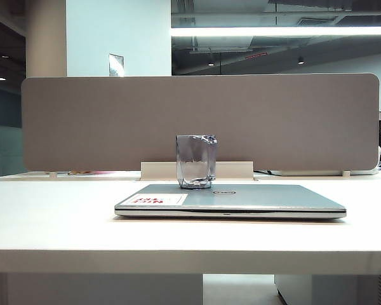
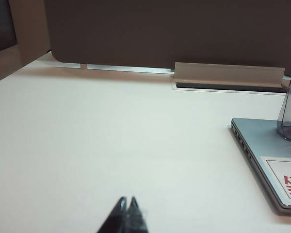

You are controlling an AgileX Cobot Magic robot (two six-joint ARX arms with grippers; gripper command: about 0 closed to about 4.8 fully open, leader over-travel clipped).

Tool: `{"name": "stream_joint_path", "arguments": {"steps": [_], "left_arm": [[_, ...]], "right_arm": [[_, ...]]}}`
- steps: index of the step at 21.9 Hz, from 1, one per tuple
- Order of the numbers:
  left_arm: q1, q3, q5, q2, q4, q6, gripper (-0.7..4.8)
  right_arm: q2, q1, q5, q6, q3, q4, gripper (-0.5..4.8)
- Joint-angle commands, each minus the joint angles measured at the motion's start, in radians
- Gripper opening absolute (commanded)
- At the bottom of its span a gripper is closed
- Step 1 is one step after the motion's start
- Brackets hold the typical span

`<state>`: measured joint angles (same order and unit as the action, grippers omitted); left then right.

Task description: Pick up the water cup and place it on the right side of the laptop.

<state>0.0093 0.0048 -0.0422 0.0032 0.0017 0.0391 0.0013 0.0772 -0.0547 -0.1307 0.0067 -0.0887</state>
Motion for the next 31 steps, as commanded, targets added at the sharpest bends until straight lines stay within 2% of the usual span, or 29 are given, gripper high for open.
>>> {"name": "stream_joint_path", "arguments": {"steps": [1, 20, 21, 25, 28, 31], "left_arm": [[-0.001, 0.003, -0.004, 0.001, 0.006, -0.001, -0.06], [-0.002, 0.003, -0.006, 0.001, 0.007, -0.001, -0.05], [-0.002, 0.003, -0.003, 0.001, 0.007, -0.001, -0.05], [-0.002, 0.003, -0.004, 0.001, 0.006, -0.001, -0.05], [-0.002, 0.003, -0.005, 0.001, 0.006, -0.001, -0.05], [-0.002, 0.003, -0.009, 0.001, 0.007, -0.001, -0.06]], "right_arm": [[-0.002, 0.0, 0.004, 0.0, -0.006, 0.01, -0.04], [-0.002, 0.0, 0.003, 0.0, -0.006, 0.022, -0.04], [-0.002, -0.001, -0.018, -0.001, -0.006, 0.022, -0.04], [-0.002, -0.002, -0.247, -0.066, -0.006, 0.071, -0.01], [-0.002, -0.002, -0.326, -0.117, -0.005, 0.121, -0.01], [-0.002, -0.002, -0.341, -0.147, -0.002, 0.208, -0.02]]}}
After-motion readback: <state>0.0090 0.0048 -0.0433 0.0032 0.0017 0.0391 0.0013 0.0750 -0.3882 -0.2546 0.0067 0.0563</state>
